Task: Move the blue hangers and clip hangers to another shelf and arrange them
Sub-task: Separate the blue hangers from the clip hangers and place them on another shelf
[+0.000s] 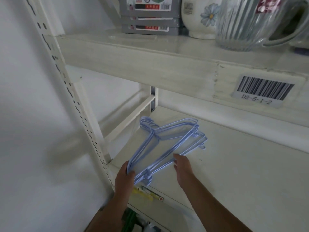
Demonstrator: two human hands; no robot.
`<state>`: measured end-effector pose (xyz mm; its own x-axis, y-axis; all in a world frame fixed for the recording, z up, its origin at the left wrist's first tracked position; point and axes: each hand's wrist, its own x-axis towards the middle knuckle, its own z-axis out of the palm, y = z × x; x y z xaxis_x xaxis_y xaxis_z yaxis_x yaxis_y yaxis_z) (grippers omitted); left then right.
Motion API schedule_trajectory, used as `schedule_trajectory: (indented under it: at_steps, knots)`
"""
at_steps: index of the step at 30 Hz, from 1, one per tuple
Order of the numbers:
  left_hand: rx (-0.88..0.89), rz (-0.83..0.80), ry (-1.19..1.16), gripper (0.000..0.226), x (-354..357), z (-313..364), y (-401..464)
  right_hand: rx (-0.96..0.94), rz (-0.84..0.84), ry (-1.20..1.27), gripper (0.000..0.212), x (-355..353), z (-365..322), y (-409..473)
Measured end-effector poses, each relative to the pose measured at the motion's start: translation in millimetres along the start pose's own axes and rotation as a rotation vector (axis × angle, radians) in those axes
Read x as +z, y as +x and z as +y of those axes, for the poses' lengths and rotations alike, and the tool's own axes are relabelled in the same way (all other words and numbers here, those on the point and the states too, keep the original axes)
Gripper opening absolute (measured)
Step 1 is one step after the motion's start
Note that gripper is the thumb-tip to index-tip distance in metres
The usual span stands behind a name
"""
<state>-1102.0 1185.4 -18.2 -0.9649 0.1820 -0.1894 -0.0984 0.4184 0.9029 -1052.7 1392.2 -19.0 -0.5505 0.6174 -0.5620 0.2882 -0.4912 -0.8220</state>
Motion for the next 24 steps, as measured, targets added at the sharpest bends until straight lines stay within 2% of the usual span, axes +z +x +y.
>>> schedule_trajectory:
  at_steps: [4, 10, 13, 15, 16, 19, 24]
  knots:
    - [-0.013, -0.008, 0.06, 0.041, 1.8, 3.8, 3.5, -0.027, -0.021, -0.075, 0.061, 6.7, -7.8, 9.1]
    - [-0.021, -0.011, 0.02, 0.044, 6.4, 5.8, 4.7, -0.046, -0.06, -0.174, 0.073, 12.8, -15.9, 14.2]
    - [-0.009, -0.022, 0.053, 0.042, 7.3, 8.9, 4.9, -0.06, -0.084, -0.194, 0.065, 15.2, -21.9, 16.0]
    - [0.002, -0.032, 0.071, 0.04, 6.7, 9.2, 3.8, -0.055, -0.081, -0.215, 0.071, 17.2, -24.2, 18.6]
    - [0.008, -0.036, 0.083, 0.04, 6.4, 8.7, 4.1, -0.058, -0.078, -0.223, 0.069, 18.1, -24.7, 20.9]
    - [0.019, -0.051, 0.103, 0.043, 6.2, 8.5, 3.7, -0.088, -0.082, -0.238, 0.04, 17.5, -27.1, 23.4]
    - [-0.007, -0.057, 0.075, 0.045, 6.8, 8.5, 4.1, -0.092, -0.064, -0.274, 0.022, 16.6, -27.6, 19.0]
